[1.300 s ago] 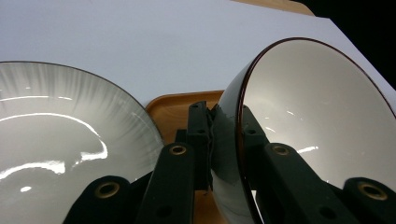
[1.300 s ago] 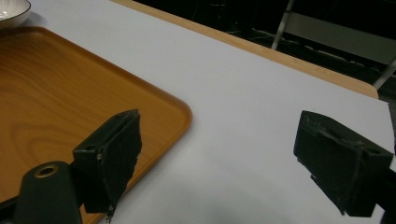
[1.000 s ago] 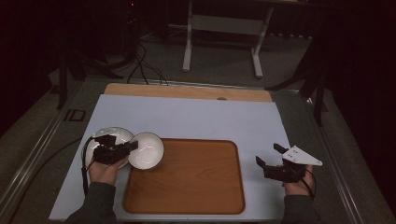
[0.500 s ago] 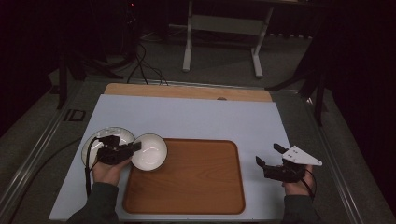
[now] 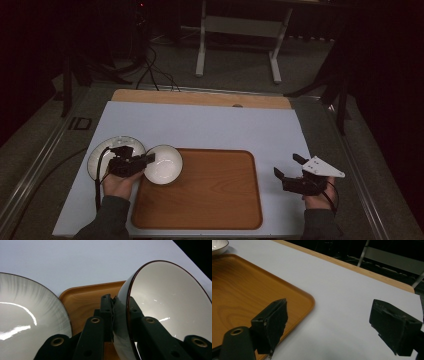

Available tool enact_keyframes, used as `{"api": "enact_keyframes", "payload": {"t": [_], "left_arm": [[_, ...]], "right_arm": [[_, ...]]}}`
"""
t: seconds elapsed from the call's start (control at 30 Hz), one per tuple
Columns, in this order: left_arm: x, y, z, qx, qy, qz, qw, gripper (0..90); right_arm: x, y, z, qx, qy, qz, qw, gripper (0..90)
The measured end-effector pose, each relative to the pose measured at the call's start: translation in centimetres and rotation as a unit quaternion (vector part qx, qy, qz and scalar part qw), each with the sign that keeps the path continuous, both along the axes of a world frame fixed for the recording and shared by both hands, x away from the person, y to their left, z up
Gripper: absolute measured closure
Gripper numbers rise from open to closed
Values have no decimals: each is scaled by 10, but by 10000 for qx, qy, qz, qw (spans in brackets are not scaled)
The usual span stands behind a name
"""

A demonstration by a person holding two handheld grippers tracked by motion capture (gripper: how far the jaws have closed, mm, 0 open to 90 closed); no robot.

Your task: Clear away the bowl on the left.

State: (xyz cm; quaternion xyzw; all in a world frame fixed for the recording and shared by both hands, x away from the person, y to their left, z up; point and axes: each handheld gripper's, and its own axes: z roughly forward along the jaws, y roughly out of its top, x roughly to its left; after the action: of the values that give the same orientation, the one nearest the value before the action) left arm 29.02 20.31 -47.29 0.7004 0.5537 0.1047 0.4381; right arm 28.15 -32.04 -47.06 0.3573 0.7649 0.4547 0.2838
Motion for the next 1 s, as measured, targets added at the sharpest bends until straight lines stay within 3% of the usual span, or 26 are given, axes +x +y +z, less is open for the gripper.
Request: {"api": "enact_keyframes", "payload": {"t": [1.0], "left_arm": [[2,-21,-3,95,45,-252,9996,812]], "right_arm": [[0,0,0,-2,2,5,10000,146]]}}
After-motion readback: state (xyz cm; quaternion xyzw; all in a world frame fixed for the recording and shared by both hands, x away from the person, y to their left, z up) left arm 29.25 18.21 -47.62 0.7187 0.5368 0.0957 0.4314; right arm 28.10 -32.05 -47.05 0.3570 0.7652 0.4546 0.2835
